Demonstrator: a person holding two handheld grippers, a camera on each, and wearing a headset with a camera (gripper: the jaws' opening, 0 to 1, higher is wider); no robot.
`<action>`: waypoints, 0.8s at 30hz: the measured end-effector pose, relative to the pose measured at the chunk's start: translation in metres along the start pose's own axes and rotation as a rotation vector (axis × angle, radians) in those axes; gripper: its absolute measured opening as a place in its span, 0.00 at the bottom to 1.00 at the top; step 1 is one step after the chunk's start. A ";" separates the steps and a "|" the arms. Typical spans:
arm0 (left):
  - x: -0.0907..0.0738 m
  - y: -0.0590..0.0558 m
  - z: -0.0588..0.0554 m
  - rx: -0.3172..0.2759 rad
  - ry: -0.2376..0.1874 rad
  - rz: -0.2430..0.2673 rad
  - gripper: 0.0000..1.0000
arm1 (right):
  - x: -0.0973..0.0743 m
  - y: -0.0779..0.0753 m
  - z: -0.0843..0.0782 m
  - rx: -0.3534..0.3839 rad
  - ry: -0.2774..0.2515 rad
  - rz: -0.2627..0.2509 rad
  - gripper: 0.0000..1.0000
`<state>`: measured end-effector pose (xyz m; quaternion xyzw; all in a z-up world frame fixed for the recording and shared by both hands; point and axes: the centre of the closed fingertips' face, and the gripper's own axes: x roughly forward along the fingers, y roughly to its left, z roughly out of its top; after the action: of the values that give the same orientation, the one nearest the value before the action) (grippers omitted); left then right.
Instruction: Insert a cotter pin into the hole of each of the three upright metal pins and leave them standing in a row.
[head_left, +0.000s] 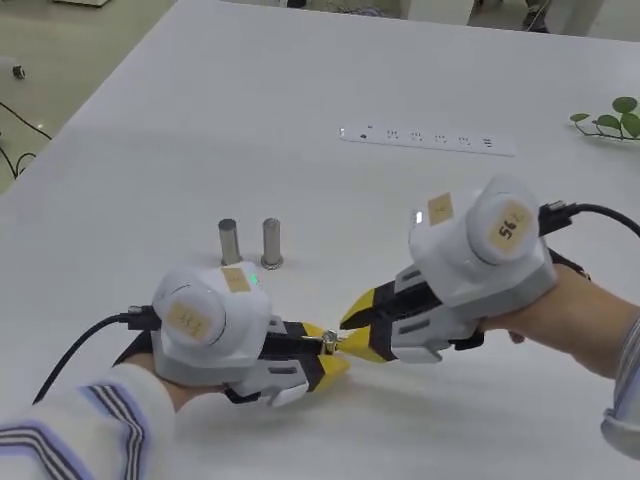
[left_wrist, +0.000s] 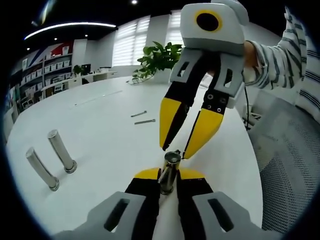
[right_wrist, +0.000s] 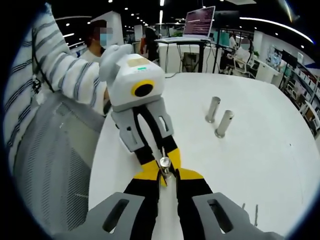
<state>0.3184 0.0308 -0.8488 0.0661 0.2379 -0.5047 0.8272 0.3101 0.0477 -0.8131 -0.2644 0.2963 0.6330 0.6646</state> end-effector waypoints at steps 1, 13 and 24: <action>0.000 0.000 0.000 0.003 0.001 0.002 0.12 | 0.000 0.001 0.000 -0.001 0.000 0.001 0.14; -0.015 0.002 -0.003 0.042 0.013 0.015 0.54 | 0.008 0.003 0.003 -0.003 -0.017 0.017 0.15; -0.031 0.013 -0.011 0.052 0.033 0.075 0.91 | 0.016 0.006 0.003 -0.024 -0.005 0.036 0.14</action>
<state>0.3147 0.0656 -0.8460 0.1049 0.2356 -0.4781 0.8396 0.3050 0.0606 -0.8226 -0.2655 0.2916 0.6490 0.6506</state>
